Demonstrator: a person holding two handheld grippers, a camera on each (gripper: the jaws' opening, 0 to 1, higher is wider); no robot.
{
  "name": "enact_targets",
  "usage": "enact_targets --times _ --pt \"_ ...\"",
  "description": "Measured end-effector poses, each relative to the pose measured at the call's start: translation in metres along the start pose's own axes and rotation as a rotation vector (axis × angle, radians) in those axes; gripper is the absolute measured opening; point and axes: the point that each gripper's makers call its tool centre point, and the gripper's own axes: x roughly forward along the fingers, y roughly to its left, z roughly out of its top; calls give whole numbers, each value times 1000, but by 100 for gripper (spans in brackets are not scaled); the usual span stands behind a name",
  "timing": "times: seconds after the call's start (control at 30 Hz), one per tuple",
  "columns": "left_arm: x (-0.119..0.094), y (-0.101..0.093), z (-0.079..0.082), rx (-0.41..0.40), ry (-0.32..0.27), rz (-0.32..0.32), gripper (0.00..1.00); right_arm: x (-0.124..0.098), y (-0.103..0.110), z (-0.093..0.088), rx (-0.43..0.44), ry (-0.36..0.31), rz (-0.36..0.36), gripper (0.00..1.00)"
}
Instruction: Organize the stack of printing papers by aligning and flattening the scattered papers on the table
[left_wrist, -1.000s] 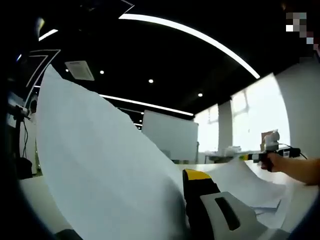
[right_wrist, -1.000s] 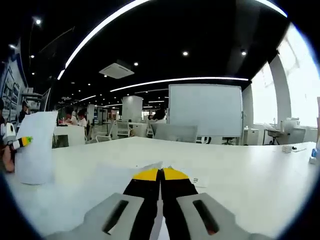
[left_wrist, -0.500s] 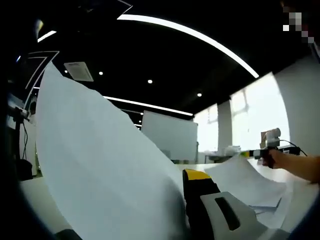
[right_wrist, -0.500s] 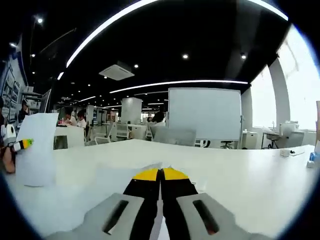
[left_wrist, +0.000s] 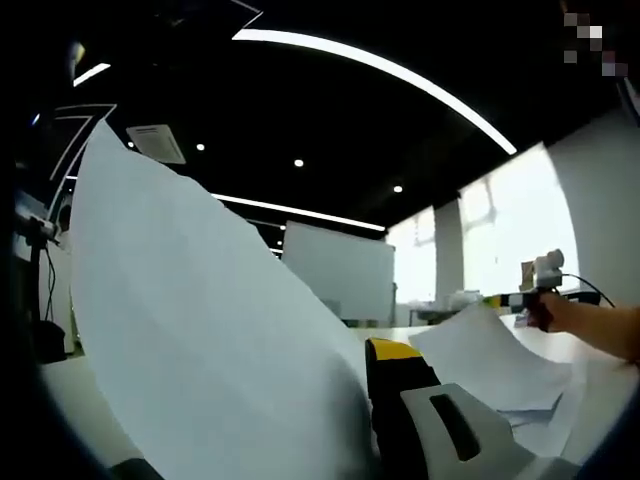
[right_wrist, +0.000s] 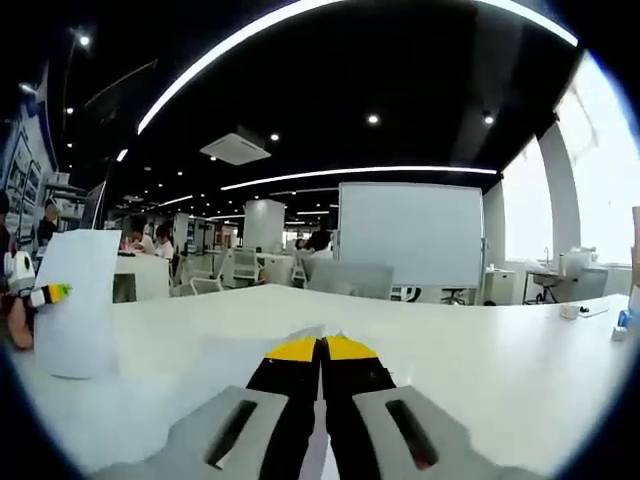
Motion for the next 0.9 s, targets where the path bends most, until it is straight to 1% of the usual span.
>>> enact_targets --times 0.17,0.37,0.5,0.6,0.7,0.73,0.9 --pt "0 -1 0 13 2 -1 22 -1 1 3 -9 -3 2 0" --pt "1 -2 -1 17 5 -4 22 -5 3 10 -14 -18 2 0" --pt "1 -3 0 17 4 -4 22 -8 6 19 -18 -35 5 0" --pt "1 -3 0 18 4 -5 22 -10 10 28 -28 -54 7 0" --pt "1 -3 0 17 4 -5 22 -10 10 29 -29 -57 7 0" --pt "1 -3 0 17 4 -5 22 -13 14 39 -36 -80 9 0" --pt "0 -3 1 17 3 -6 22 -15 19 52 -48 -102 16 0"
